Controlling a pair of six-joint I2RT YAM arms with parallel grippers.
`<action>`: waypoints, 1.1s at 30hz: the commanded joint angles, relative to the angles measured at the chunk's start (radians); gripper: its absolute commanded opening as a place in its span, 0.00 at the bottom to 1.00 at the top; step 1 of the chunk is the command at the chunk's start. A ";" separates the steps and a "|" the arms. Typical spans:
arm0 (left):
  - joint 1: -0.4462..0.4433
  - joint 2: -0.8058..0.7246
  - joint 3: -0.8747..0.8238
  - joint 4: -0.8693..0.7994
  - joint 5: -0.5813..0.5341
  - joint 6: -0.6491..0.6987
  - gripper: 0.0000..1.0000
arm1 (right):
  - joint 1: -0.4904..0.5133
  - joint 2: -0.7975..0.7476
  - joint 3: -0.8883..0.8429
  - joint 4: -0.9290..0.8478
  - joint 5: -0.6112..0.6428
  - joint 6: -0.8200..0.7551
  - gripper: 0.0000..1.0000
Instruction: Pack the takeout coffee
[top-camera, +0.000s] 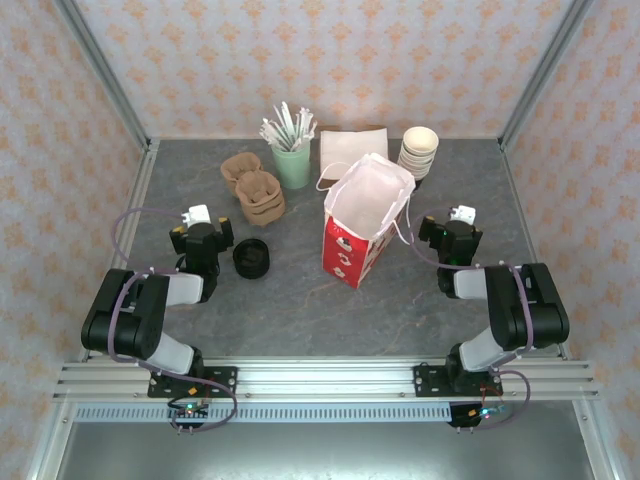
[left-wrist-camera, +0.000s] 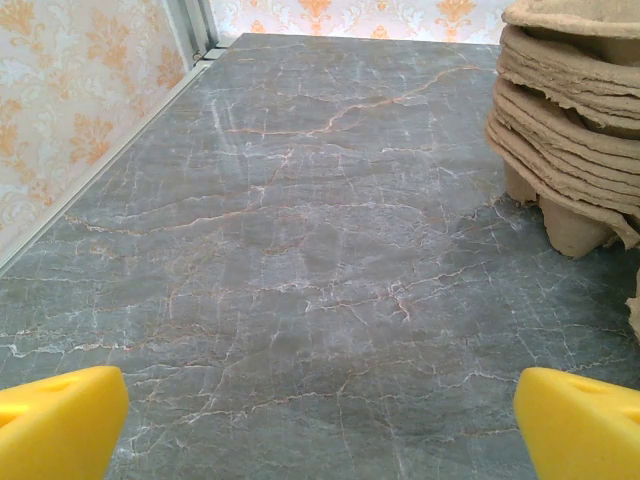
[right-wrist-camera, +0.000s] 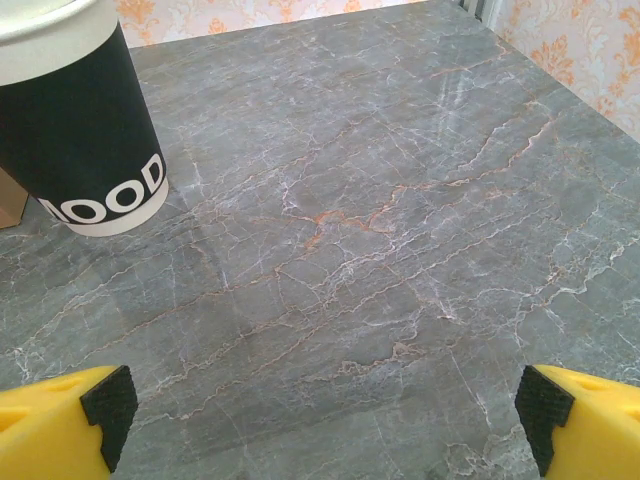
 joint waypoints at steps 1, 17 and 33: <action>-0.004 -0.003 0.015 0.021 -0.011 0.019 1.00 | -0.004 -0.006 0.019 -0.004 -0.013 -0.004 0.99; -0.008 -0.107 0.050 -0.128 -0.026 0.020 1.00 | -0.005 -0.096 0.066 -0.149 0.025 0.011 0.99; -0.014 -0.564 0.401 -1.031 -0.123 -0.365 1.00 | -0.005 -0.255 0.699 -1.188 0.059 0.490 0.99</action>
